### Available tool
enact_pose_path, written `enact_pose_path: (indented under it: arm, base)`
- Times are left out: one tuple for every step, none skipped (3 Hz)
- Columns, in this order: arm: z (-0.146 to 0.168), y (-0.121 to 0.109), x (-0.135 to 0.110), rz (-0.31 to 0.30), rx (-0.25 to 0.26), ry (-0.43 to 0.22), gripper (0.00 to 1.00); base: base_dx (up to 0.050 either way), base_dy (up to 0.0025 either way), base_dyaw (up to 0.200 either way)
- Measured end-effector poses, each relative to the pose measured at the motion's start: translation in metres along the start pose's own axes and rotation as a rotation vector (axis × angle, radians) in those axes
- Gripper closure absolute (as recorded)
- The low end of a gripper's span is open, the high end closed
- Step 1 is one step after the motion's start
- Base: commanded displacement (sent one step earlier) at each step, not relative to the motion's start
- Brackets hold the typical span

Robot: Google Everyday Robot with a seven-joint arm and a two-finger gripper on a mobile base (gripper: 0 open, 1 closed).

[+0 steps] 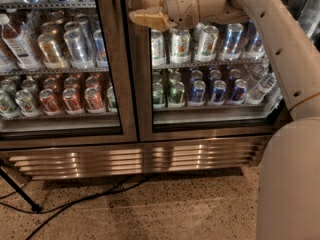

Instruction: Open right fridge door

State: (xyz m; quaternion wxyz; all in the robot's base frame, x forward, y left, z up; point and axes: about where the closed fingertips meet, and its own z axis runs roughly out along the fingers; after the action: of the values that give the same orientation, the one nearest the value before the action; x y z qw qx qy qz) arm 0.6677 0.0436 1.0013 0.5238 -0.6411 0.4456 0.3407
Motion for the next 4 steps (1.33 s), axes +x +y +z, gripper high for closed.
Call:
enact_pose_path:
  arm:
    - [0.000,0.000,0.000,0.000,0.000,0.000,1.00]
    - [-0.001,-0.005,0.000,0.000,0.000,0.000,1.00]
    - [-0.002,-0.009,0.000,0.000,0.000,0.000,1.00]
    - [-0.002,-0.013,0.001,0.000,0.000,0.000,1.00]
  base:
    - [0.000,0.00000,0.000]
    - [0.000,0.00000,0.000]
    - [0.000,0.00000,0.000]
    - [0.000,0.00000,0.000]
